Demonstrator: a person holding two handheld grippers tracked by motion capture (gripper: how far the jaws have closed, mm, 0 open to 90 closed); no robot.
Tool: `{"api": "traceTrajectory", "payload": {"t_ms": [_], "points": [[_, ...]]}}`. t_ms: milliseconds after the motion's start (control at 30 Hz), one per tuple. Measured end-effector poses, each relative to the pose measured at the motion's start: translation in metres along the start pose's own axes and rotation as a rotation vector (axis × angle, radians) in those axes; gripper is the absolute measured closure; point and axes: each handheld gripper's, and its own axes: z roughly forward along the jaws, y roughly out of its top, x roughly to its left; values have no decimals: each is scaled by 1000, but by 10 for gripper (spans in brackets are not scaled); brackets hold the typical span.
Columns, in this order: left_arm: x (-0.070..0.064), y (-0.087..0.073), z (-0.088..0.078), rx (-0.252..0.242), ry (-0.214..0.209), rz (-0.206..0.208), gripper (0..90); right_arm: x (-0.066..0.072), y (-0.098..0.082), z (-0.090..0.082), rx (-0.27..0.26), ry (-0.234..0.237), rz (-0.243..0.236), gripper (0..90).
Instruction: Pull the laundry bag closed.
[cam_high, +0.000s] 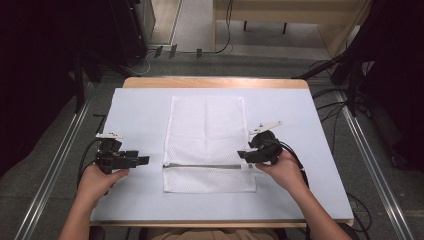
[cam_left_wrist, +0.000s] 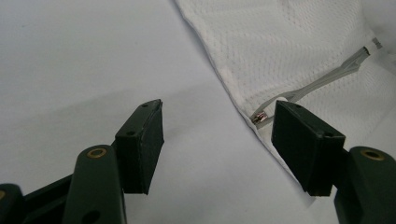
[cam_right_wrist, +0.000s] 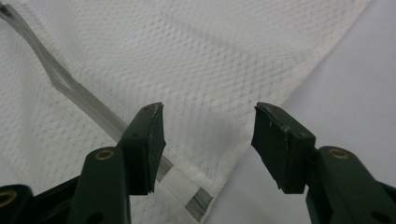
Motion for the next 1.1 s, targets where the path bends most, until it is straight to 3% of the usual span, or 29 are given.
{"api": "traceTrajectory", "payload": {"t_ms": [833, 1100], "points": [[-3, 0, 1, -9, -5, -16, 347, 44, 25, 19, 17, 95, -85, 513], [-5, -6, 1, 4, -1, -1, 351, 57, 34, 27, 25, 123, -110, 528]]}}
